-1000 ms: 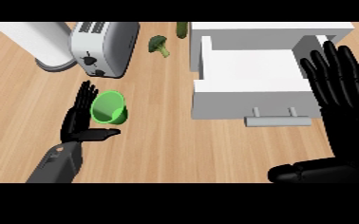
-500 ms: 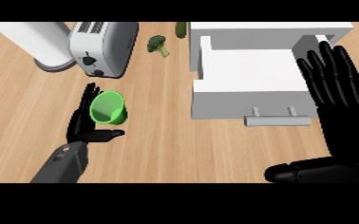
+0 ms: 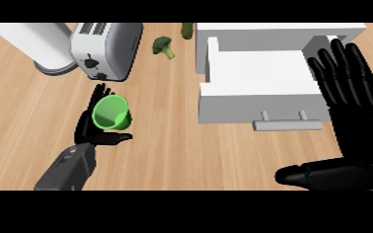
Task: Pick up the cup, place it into the drawer and close the drawer
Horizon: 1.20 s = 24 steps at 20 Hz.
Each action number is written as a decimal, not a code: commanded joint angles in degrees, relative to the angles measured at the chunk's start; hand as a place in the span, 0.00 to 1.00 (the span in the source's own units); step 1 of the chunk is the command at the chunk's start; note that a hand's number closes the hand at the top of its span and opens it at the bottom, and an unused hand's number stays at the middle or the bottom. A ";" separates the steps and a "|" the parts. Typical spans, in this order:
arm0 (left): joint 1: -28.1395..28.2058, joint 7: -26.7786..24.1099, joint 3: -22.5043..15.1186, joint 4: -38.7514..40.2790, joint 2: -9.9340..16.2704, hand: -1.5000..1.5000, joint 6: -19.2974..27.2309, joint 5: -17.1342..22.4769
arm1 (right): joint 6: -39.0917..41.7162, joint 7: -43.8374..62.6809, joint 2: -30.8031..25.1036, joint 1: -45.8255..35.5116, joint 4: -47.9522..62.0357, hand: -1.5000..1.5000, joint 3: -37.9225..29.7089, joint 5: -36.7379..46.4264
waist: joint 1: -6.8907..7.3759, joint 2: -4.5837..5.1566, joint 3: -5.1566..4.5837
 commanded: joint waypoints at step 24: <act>10.67 -13.00 0.92 -16.55 -2.61 1.00 0.53 3.57 | -0.49 -1.79 1.07 2.94 -1.58 0.00 0.59 1.50 | 1.32 -0.58 0.13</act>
